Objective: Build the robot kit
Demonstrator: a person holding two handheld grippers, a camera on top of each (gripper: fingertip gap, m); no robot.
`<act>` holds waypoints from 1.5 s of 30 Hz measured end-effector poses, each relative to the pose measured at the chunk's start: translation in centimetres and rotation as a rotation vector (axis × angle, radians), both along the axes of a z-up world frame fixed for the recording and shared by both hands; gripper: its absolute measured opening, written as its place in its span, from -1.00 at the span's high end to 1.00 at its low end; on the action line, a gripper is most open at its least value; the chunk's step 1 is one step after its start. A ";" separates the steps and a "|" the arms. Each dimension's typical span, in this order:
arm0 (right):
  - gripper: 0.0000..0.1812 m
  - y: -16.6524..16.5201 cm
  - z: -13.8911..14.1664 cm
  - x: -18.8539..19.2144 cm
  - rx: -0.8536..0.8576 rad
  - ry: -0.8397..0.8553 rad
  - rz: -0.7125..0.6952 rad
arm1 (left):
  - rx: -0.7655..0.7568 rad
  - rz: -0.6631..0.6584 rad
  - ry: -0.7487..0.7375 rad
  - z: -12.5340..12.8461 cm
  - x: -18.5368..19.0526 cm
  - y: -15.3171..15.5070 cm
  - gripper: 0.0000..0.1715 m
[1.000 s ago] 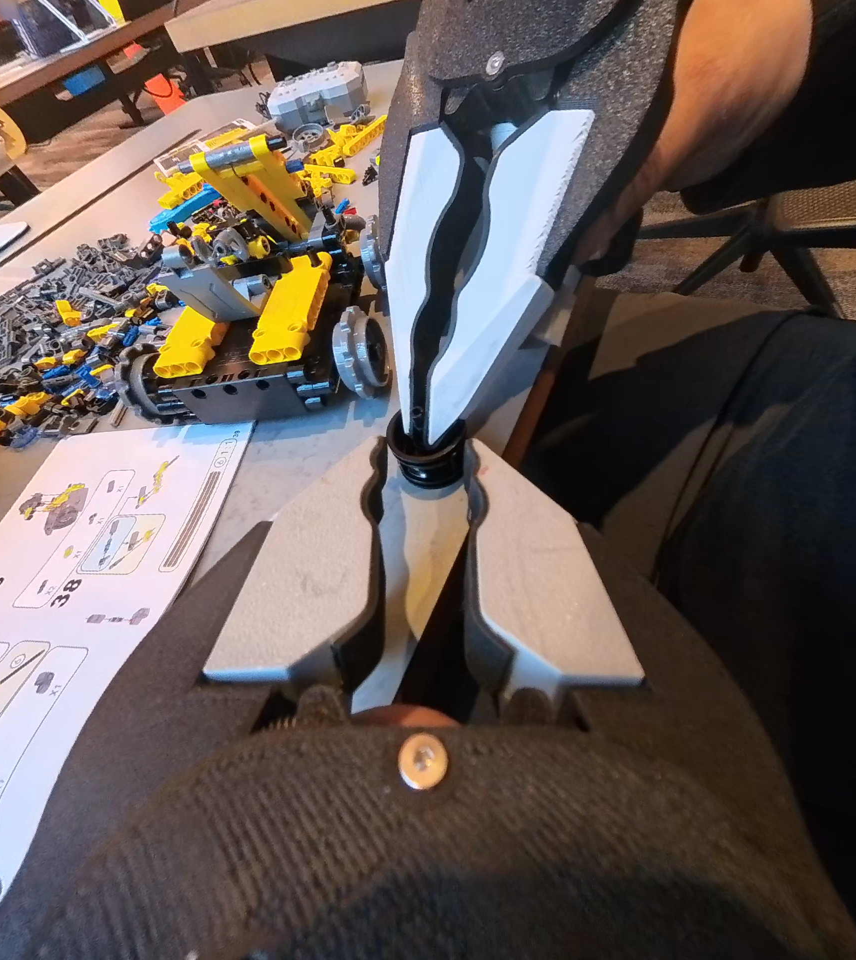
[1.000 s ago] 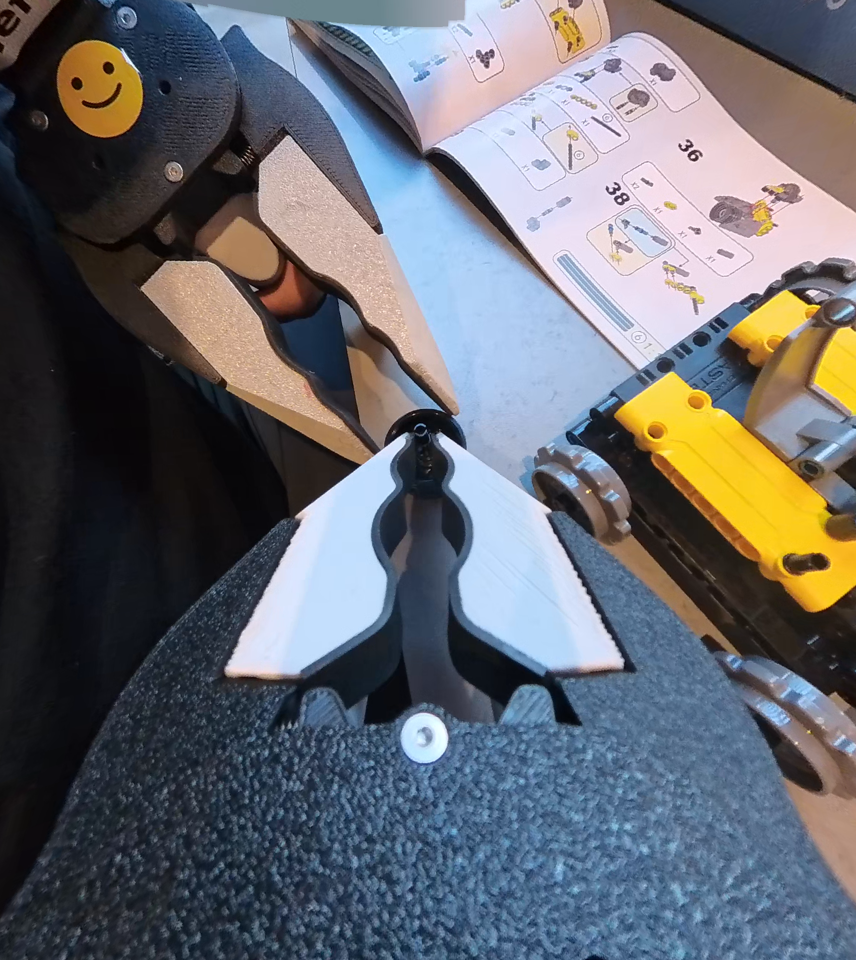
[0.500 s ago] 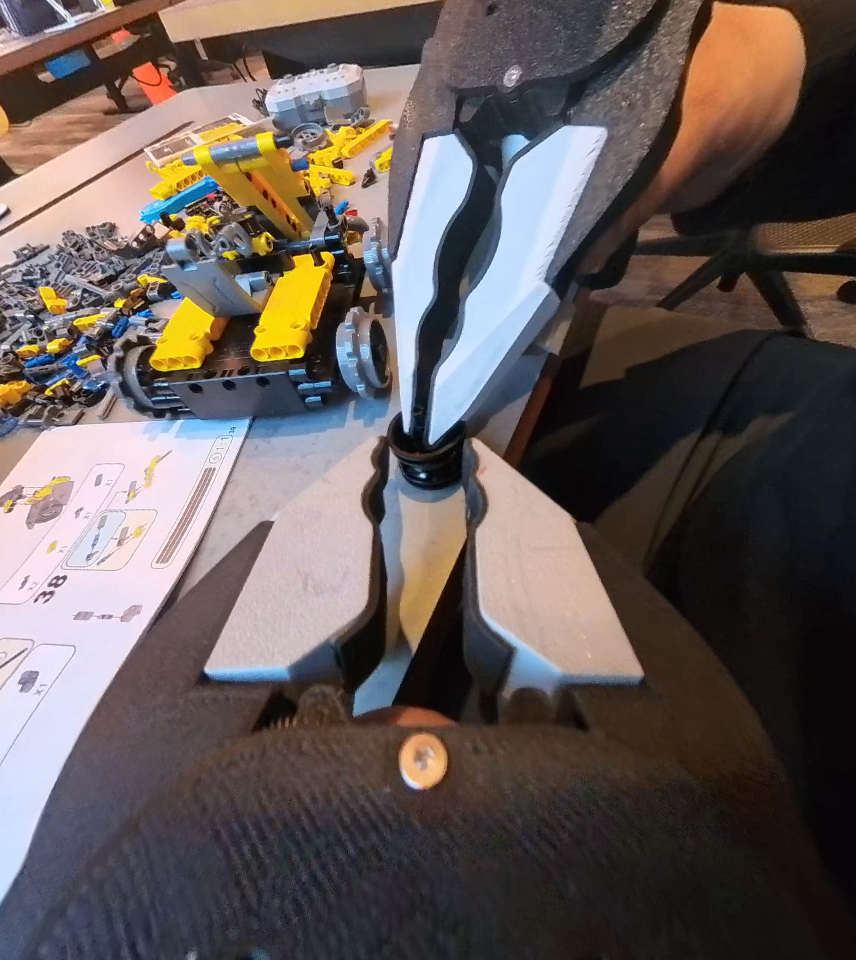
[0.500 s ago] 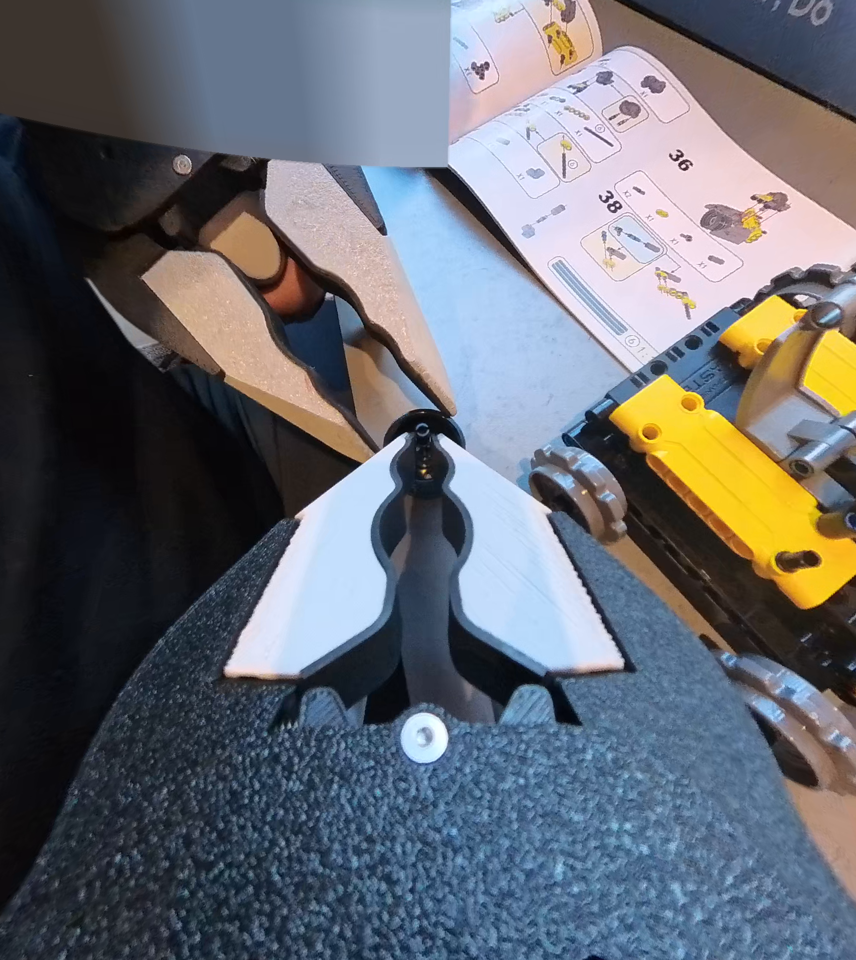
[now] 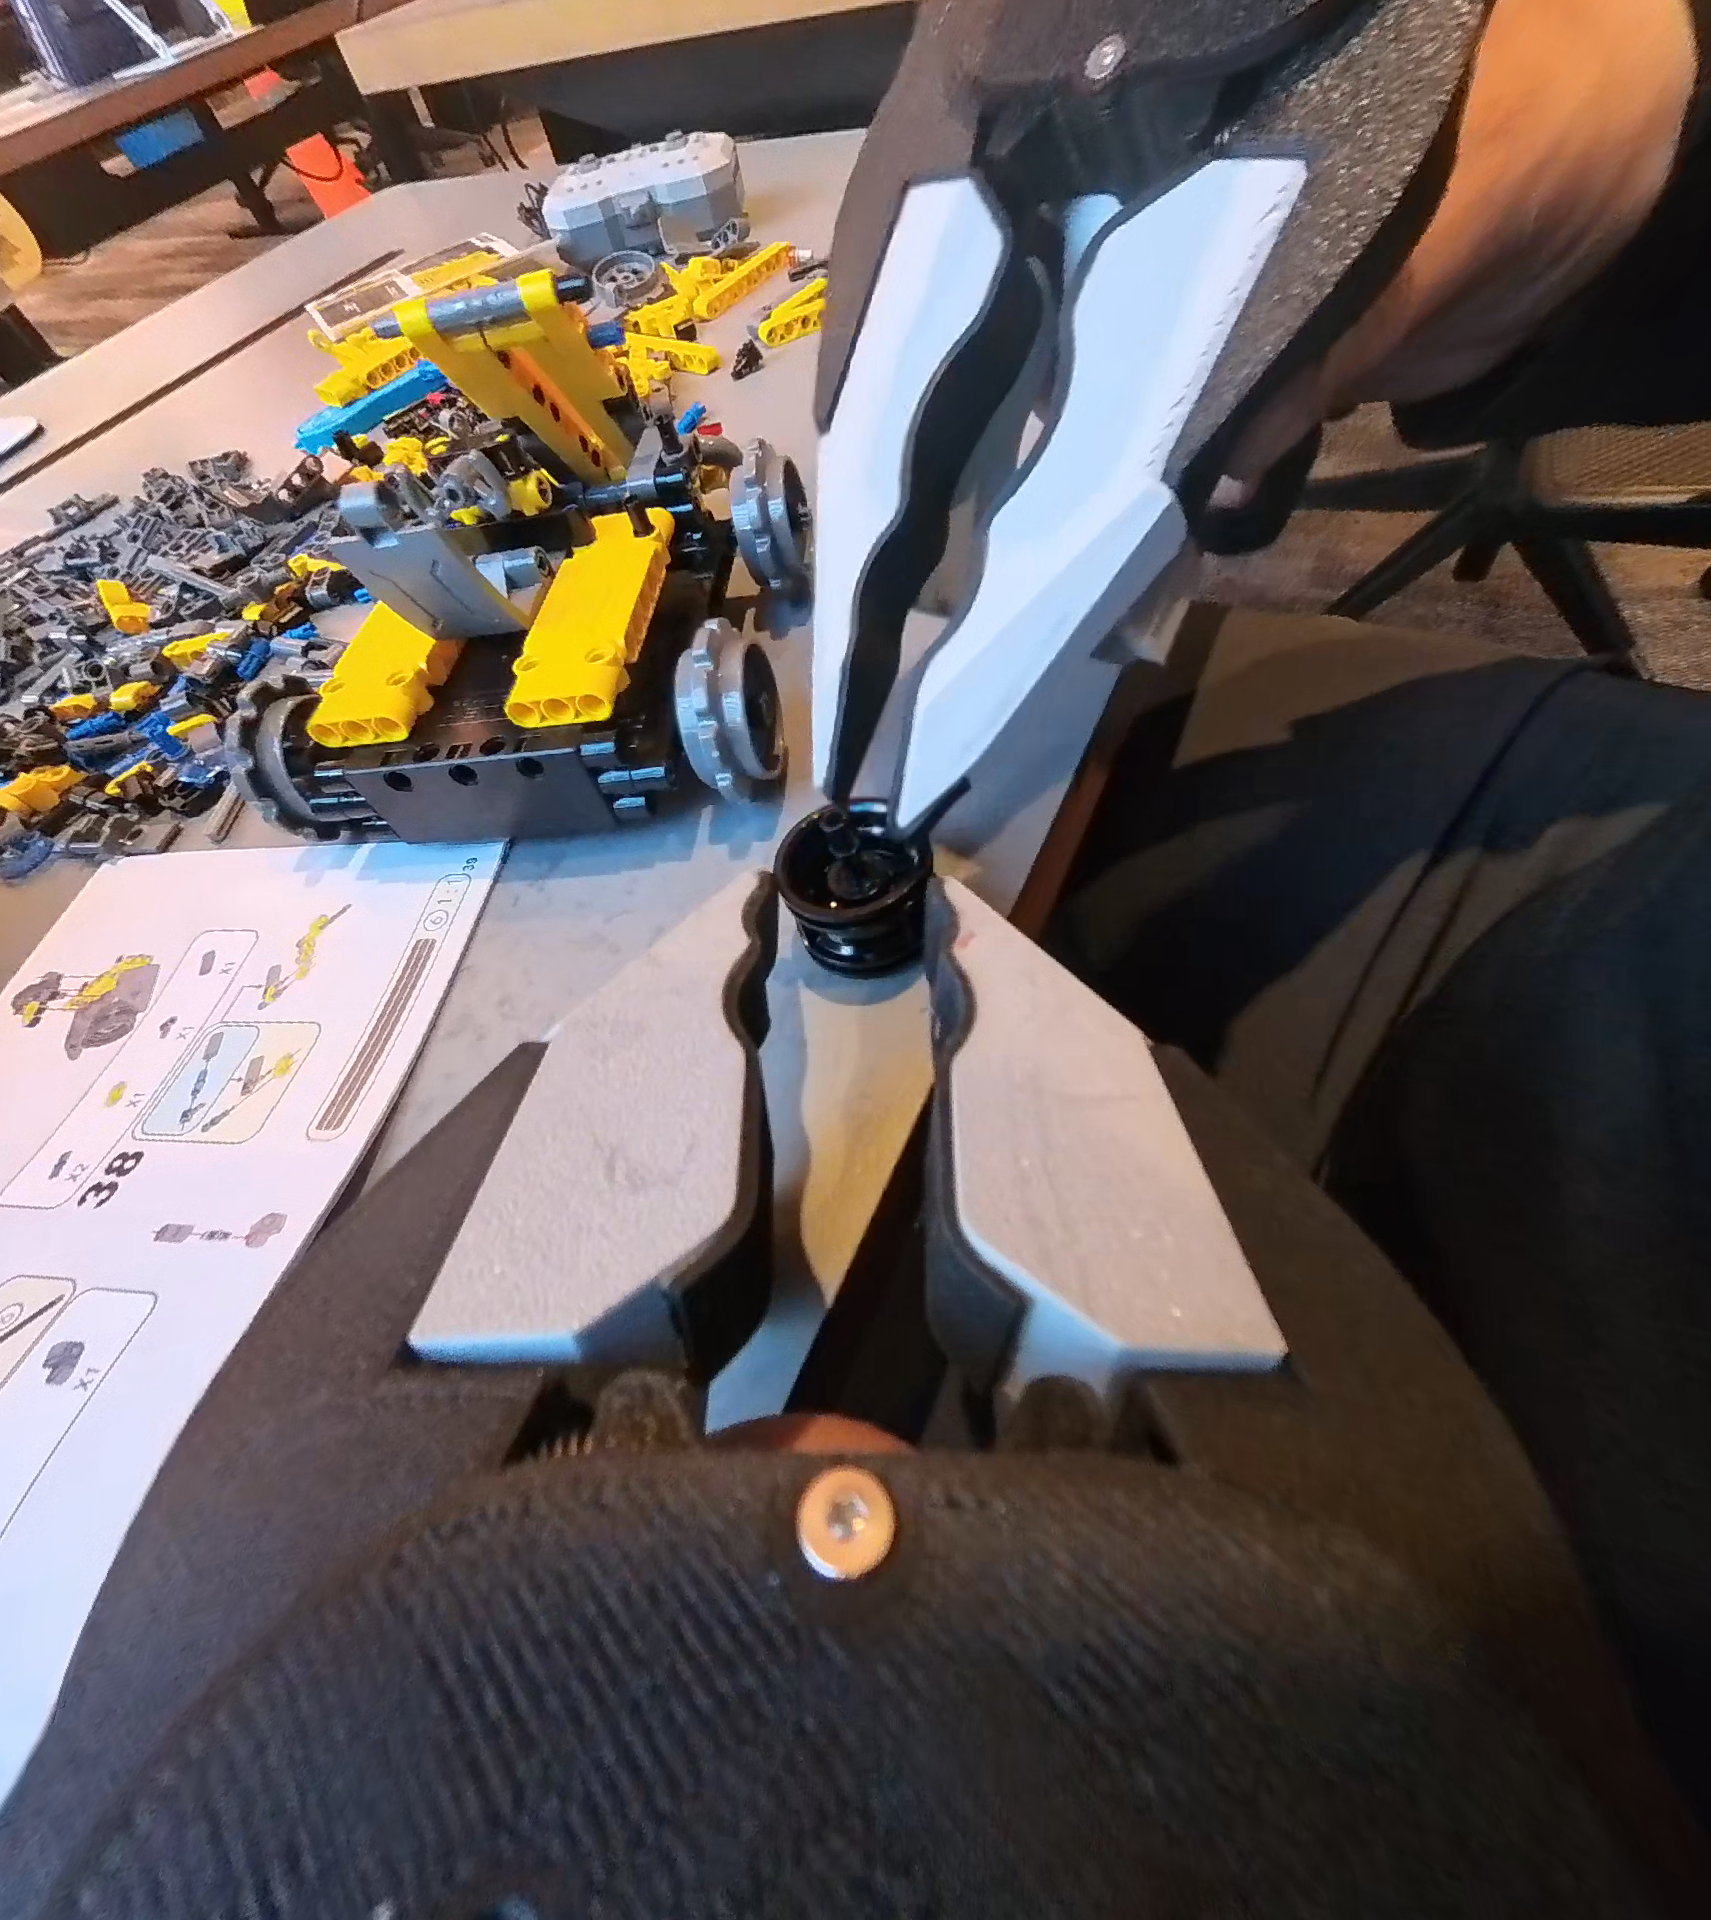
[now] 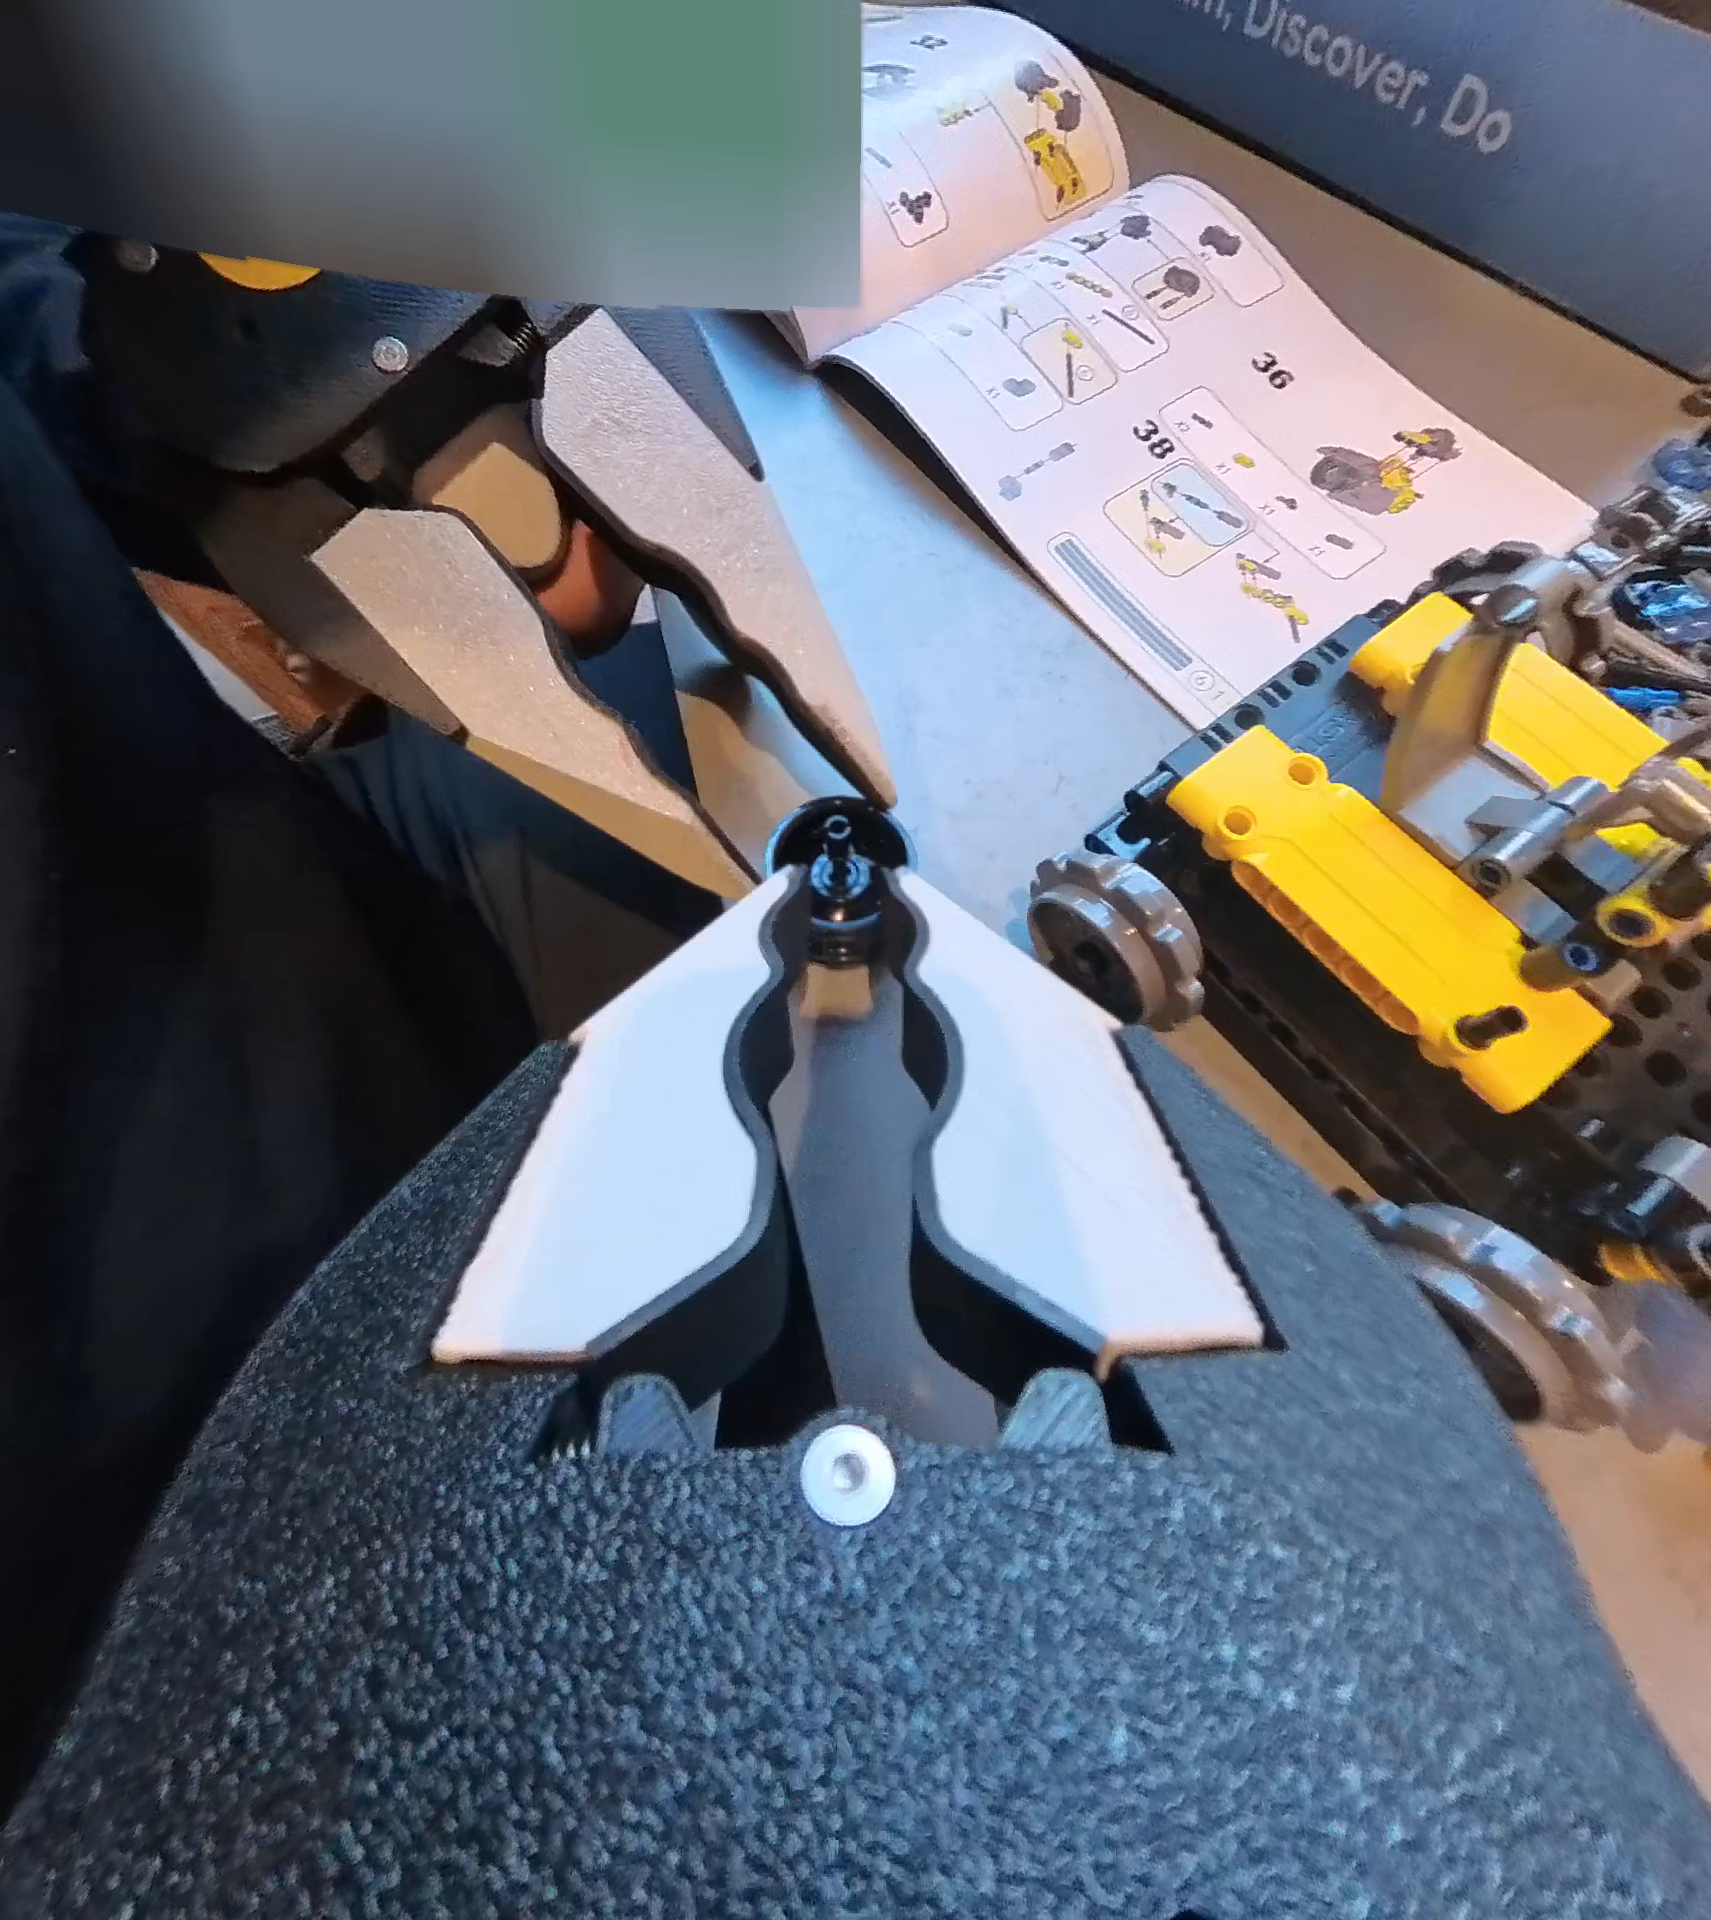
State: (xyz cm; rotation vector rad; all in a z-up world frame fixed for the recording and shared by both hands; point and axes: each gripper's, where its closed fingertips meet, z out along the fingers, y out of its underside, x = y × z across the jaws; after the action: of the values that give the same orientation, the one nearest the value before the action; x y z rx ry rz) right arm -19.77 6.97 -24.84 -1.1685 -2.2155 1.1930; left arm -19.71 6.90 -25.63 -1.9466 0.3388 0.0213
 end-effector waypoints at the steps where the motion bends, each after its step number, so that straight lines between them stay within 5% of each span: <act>1: 0.85 0.2 0.2 0.0 0.004 0.009 -0.010 | 0.009 -0.003 -0.015 0.2 0.0 0.0 0.69; 11: 0.76 1.4 2.7 1.5 -0.060 0.117 -0.080 | 0.031 -0.018 -0.563 2.6 -0.7 -0.4 0.69; 22: 0.59 0.0 0.1 4.2 0.267 0.235 -0.064 | -0.033 -0.124 -0.585 2.1 2.5 -0.3 0.70; 45: 0.51 -1.4 0.4 3.9 0.370 0.306 -0.011 | -0.099 -0.267 -0.703 2.3 5.2 -1.0 0.69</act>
State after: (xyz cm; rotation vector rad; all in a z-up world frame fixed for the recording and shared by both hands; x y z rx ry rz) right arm -15.85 5.53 -24.46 -0.7913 -2.0744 0.8414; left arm -14.46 5.88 -23.29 -1.8570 0.1239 -0.8452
